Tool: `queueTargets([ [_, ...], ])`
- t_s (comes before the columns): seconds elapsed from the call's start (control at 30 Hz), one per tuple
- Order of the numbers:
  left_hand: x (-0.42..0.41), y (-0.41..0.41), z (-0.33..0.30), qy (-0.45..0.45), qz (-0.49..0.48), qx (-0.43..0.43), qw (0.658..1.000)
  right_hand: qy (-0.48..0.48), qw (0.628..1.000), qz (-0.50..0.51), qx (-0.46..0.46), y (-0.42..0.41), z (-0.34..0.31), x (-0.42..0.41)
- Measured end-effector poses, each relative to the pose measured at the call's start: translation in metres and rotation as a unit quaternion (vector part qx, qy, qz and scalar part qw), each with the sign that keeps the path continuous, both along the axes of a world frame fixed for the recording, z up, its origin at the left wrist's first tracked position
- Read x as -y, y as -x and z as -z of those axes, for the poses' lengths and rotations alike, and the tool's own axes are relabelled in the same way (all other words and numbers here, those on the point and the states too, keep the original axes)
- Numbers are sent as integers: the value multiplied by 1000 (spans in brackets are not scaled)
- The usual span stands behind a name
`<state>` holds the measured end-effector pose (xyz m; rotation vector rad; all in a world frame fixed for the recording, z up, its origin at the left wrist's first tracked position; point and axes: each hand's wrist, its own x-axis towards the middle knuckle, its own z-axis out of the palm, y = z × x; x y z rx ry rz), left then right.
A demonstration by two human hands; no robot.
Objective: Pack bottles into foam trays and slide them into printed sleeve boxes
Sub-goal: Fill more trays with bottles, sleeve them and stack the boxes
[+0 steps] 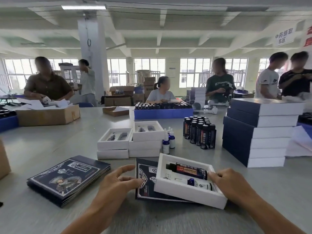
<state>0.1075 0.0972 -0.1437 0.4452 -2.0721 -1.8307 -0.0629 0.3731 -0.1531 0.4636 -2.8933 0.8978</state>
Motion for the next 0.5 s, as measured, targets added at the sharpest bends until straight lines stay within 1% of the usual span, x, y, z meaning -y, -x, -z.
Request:
queueTargets([
  [0.13, 1, 9, -2, -1, 33, 66, 997, 2, 1000, 0, -13, 0, -1, 1],
  [0.23, 4, 14, -5, -1, 27, 110, 994, -7, 1000, -4, -11, 1, -2, 1],
  [0.3, 5, 19, -7, -10, 20, 115, 993, -9, 1000, -4, -6, 2, -2, 0],
  [0.43, 5, 25, -7, -55, -12, 95, 994, -14, 1000, 2, -3, 4, -2, -1],
  [0.5, 8, 25, -8, -59, -37, 92, 993, -14, 1000, 10, -2, 6, -3, -1],
])
